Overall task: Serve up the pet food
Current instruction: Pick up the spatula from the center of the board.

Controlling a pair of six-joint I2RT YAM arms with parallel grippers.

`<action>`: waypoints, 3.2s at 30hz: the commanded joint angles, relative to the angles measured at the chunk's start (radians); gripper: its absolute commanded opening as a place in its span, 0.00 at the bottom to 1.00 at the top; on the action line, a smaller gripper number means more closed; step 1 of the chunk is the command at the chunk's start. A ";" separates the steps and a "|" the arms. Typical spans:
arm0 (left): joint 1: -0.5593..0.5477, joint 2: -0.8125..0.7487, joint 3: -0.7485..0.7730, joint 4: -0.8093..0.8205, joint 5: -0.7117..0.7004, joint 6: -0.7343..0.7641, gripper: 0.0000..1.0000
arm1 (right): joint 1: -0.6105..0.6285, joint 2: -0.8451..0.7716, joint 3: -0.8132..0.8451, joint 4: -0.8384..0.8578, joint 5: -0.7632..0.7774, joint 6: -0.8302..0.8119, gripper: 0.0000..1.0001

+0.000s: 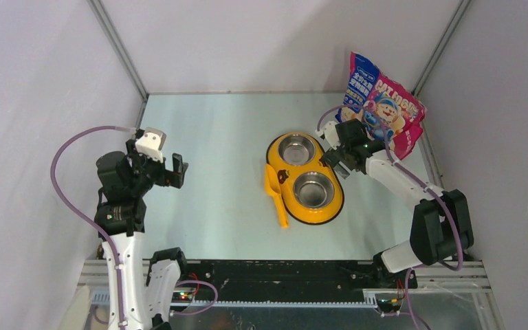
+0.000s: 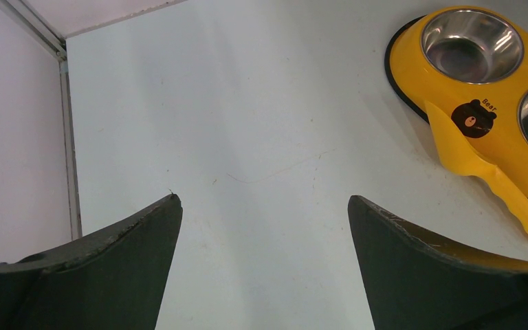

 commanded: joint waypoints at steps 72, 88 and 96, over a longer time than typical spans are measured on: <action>-0.778 1.104 0.570 -0.061 -0.319 -0.273 0.98 | -0.109 -0.054 -0.031 0.004 -0.208 -0.026 0.84; -0.835 1.293 0.642 -0.112 -0.437 -0.298 0.74 | -0.093 -0.091 -0.044 0.013 -0.201 -0.040 0.84; -0.836 1.303 0.636 -0.118 -0.420 -0.290 0.45 | -0.083 -0.090 -0.049 0.020 -0.190 -0.046 0.84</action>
